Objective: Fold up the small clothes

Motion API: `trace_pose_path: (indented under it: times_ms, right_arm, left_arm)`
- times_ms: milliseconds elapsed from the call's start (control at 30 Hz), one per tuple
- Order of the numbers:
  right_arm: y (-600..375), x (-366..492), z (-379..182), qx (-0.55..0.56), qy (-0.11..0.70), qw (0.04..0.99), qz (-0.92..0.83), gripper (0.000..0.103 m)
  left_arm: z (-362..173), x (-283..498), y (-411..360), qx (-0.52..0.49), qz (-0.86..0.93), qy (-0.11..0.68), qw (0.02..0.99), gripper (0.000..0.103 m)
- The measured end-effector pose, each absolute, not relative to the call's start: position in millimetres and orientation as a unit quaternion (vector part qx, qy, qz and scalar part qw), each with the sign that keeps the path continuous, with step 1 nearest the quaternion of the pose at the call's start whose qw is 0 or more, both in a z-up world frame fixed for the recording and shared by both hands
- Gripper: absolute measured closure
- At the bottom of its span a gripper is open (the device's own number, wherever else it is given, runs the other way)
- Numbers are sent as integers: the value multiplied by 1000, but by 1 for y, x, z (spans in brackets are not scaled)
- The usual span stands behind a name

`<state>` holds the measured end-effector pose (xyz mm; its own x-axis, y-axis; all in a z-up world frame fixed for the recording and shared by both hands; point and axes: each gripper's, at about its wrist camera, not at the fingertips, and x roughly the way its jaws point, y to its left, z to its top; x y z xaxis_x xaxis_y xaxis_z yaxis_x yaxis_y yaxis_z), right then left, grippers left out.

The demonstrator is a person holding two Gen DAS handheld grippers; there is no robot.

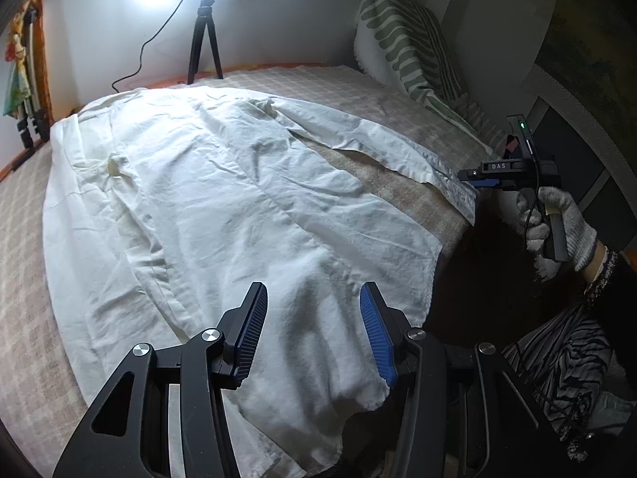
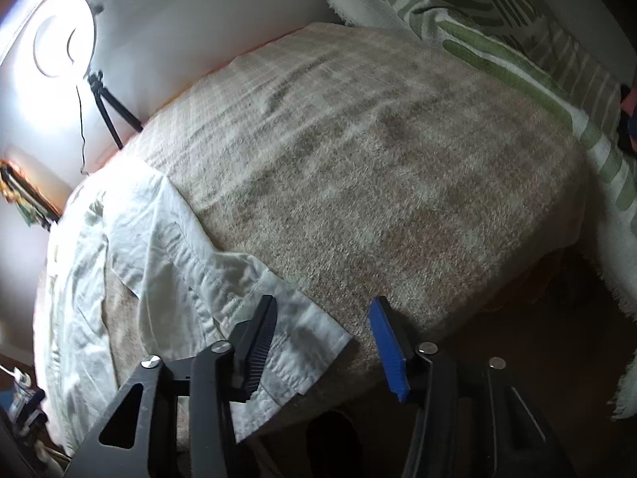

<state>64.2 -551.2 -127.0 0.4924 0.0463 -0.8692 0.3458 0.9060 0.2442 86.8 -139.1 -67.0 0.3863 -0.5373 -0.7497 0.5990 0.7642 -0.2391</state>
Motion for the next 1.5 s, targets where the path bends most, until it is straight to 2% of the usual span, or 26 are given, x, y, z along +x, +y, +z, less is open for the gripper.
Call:
trace_pose_path:
  times_ms: [67, 100, 133, 233, 500, 767, 1067, 1167, 1300, 1333, 1400, 1500]
  right_arm:
    - [-545, 65, -127, 173, 499, 844, -96, 72]
    - [-542, 65, -126, 172, 500, 844, -88, 90]
    - [-542, 65, -126, 178, 501, 843, -81, 98]
    - [-535, 65, -125, 173, 501, 845, -76, 102]
    - [-513, 51, -67, 192, 413, 889, -41, 103]
    - [-414, 41, -19, 118, 360, 920, 96, 103]
    - [-288, 13, -37, -11, 391, 883, 261, 103]
    - [-281, 12, -46, -5, 404, 863, 304, 102]
    - [-285, 13, -50, -2, 421, 845, 329, 88]
    - [-292, 17, -46, 13, 419, 844, 334, 79]
    - [-304, 24, -37, 38, 411, 847, 335, 75]
    - [-325, 56, -29, 71, 407, 860, 300, 74]
  left_arm:
    - [-68, 87, -140, 37, -342, 437, 831, 56]
    - [-68, 87, -140, 39, -342, 436, 832, 56]
    - [-68, 87, -141, 41, -342, 435, 832, 56]
    - [-68, 86, -142, 43, -344, 434, 832, 56]
    - [-71, 95, -134, 14, -333, 444, 832, 56]
    - [-71, 111, -119, -30, -306, 451, 838, 56]
    - [-79, 124, -104, -90, -290, 470, 829, 56]
    - [-81, 125, -108, -103, -302, 471, 823, 56]
    - [-84, 126, -121, -118, -315, 475, 813, 56]
    - [-85, 125, -124, -124, -322, 478, 808, 56]
    - [-88, 123, -135, -127, -338, 484, 797, 56]
    - [-92, 116, -153, -89, -335, 484, 803, 52]
